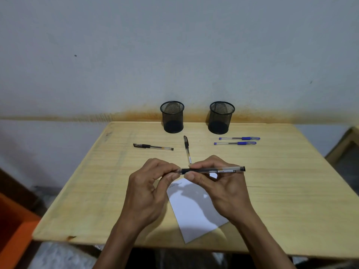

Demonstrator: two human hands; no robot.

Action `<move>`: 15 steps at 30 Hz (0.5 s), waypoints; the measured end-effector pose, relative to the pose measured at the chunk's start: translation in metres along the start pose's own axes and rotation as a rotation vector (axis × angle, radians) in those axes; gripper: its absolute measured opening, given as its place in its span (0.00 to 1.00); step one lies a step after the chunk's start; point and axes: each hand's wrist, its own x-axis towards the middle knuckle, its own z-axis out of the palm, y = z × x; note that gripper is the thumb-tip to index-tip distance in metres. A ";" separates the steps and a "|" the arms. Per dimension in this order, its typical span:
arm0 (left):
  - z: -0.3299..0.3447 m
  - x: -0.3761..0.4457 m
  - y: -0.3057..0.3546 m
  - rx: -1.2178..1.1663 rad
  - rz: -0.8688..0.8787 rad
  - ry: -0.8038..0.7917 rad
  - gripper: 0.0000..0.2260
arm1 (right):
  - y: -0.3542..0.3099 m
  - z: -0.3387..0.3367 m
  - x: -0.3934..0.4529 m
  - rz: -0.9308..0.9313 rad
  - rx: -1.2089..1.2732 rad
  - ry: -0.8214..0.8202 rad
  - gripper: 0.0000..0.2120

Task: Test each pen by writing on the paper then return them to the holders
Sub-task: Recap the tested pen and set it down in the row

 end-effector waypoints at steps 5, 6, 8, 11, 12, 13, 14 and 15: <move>0.002 0.001 -0.001 0.015 0.033 -0.022 0.06 | -0.004 -0.007 0.001 0.023 0.007 -0.034 0.09; 0.002 0.001 -0.001 0.017 0.038 -0.031 0.06 | -0.003 -0.010 0.001 0.036 0.019 -0.027 0.11; 0.002 0.003 -0.004 0.015 0.030 -0.047 0.06 | -0.003 -0.018 0.002 0.053 0.086 0.041 0.17; -0.001 0.005 -0.011 0.027 0.004 -0.070 0.07 | 0.002 -0.032 0.006 -0.154 -0.218 0.135 0.20; -0.002 0.006 -0.013 0.035 -0.001 -0.080 0.07 | 0.005 -0.034 0.008 -0.282 -0.397 0.131 0.18; -0.001 0.007 -0.014 0.041 -0.001 -0.089 0.07 | 0.010 -0.033 0.010 -0.393 -0.543 0.116 0.14; 0.000 0.007 -0.016 0.047 0.002 -0.096 0.06 | 0.014 -0.031 0.012 -0.463 -0.647 0.102 0.11; 0.001 0.008 -0.016 0.055 0.005 -0.101 0.06 | 0.018 -0.028 0.014 -0.506 -0.722 0.090 0.09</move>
